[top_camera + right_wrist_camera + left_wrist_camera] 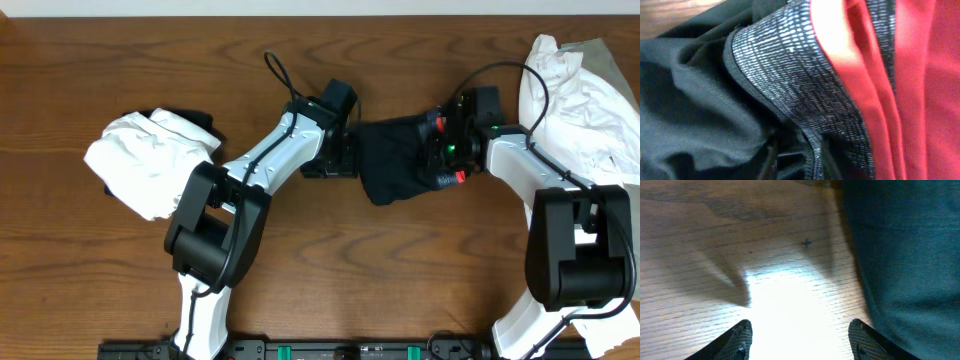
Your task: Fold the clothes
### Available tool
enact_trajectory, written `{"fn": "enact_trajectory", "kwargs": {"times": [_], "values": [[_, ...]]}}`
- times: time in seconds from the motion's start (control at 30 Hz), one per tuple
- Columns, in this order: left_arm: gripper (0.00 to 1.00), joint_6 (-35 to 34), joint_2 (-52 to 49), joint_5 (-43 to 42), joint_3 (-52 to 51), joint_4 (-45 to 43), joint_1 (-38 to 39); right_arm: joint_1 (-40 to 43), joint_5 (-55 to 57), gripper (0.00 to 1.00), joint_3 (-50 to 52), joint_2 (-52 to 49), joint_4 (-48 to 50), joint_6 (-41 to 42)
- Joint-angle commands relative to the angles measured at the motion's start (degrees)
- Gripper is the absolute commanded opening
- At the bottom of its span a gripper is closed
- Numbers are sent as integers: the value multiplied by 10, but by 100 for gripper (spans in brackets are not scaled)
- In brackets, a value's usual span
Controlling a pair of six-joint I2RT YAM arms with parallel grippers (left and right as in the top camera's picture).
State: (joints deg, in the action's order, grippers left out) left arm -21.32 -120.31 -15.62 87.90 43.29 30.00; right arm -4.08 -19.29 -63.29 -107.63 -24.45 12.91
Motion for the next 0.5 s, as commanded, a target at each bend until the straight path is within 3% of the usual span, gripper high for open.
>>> {"fn": "enact_trajectory", "kwargs": {"times": [0.0, 0.2, 0.47], "values": [[64, -30, 22, -53, 12, -19, -8, 14, -76, 32, 1, -16, -10, -31], [79, -136, 14, -110, 10, -95, -3, 13, -66, 29, 1, -16, -51, -19], [88, -261, -27, -121, 3, -156, 3, 13, -15, 26, 1, -16, -86, -1]]}}
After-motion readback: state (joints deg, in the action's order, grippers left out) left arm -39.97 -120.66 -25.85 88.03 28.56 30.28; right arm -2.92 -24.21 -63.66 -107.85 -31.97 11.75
